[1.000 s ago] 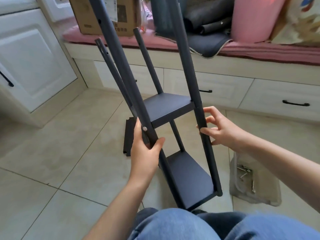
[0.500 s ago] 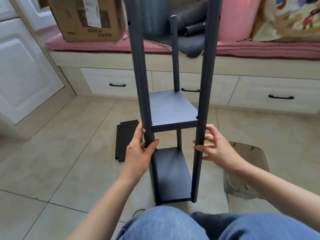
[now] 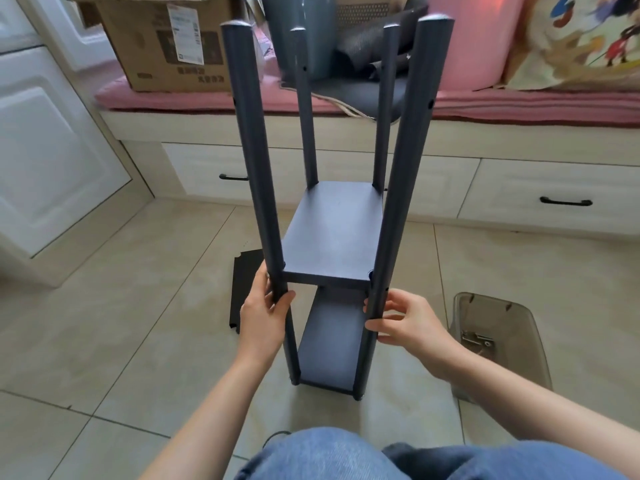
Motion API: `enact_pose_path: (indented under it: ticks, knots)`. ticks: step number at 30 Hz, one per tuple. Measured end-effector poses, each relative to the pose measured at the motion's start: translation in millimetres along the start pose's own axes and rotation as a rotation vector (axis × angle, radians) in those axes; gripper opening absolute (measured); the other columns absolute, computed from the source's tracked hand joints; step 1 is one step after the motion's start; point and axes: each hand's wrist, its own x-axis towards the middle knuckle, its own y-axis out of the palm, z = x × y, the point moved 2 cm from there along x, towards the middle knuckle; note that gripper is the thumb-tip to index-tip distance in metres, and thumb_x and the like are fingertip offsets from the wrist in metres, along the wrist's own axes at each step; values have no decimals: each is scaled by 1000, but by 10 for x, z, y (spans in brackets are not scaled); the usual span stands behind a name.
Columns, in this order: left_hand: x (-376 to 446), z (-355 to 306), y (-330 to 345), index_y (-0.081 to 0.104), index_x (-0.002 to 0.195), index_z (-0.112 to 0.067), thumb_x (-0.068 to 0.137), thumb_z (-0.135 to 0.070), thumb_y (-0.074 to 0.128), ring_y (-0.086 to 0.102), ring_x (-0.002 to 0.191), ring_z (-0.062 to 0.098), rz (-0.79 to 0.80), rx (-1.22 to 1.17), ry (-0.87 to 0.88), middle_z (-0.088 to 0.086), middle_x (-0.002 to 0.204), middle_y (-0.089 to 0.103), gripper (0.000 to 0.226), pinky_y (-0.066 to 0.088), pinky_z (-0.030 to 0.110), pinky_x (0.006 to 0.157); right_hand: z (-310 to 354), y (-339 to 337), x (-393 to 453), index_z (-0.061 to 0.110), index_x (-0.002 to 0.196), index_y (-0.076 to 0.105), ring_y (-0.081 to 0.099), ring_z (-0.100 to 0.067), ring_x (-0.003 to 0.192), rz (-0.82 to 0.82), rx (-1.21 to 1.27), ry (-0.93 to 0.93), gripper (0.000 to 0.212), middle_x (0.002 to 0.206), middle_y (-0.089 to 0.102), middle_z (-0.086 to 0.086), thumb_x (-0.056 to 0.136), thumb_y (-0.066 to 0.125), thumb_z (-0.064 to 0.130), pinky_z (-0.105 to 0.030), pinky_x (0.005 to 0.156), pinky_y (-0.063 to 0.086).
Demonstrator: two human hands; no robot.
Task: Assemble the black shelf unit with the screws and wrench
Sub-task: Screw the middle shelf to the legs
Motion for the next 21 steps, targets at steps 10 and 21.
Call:
enact_pose_path:
  ticks: [10,21]
  knots:
    - [-58,138,175,53,139,-19,94,6,61,66,108,8,-49,-24,-18,-17,111,72,53,49,44,103,-113,-53,62,16,94,72,72,-14,90,-11,-42,36,21,99,75,-4,81,74,0,-29,79,59]
    - [-270,-63,161,24,156,-30,90,8,64,41,141,9,-199,26,66,-12,153,39,86,35,38,118,182,-259,-61,11,119,66,69,-16,102,-19,-403,-20,37,111,72,-2,84,75,6,-31,97,53]
